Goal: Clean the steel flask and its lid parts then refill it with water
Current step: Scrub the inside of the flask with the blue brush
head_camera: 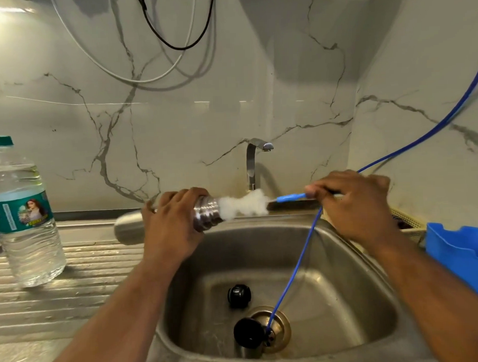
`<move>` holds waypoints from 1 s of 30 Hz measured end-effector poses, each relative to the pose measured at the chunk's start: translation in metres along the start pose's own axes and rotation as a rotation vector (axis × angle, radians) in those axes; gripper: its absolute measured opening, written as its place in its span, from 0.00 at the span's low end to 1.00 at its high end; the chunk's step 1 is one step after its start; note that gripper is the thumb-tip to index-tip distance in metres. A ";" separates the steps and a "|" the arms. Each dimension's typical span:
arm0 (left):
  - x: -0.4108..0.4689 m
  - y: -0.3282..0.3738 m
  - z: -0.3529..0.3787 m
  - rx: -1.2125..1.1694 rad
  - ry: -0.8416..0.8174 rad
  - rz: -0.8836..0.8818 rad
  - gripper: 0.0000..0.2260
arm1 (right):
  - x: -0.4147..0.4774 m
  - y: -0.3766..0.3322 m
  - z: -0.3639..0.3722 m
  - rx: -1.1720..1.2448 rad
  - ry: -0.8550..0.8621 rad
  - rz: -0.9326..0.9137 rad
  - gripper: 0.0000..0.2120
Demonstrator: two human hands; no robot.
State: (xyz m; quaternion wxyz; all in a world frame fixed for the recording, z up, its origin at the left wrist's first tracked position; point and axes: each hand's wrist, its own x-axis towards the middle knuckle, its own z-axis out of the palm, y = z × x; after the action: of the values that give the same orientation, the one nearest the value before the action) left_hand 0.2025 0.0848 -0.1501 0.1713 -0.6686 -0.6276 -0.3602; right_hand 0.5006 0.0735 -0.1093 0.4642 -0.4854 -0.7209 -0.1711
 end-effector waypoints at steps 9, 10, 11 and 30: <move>-0.002 0.022 0.012 -0.120 -0.045 0.167 0.29 | -0.013 -0.033 0.021 -0.110 -0.029 -0.158 0.06; -0.001 0.014 0.009 -0.132 -0.036 0.114 0.30 | -0.009 -0.025 0.015 -0.125 0.010 -0.129 0.06; 0.001 0.005 0.005 -0.130 -0.018 0.067 0.30 | -0.005 -0.014 0.007 -0.119 0.049 -0.078 0.08; 0.001 0.019 -0.002 -0.247 0.069 0.170 0.28 | -0.007 -0.045 -0.002 -0.071 0.020 -0.065 0.10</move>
State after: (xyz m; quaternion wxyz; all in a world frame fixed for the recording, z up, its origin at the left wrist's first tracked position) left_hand 0.2197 0.0810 -0.1436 0.1393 -0.7226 -0.5134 -0.4415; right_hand 0.4642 0.0469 -0.1048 0.4480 -0.4760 -0.7252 -0.2166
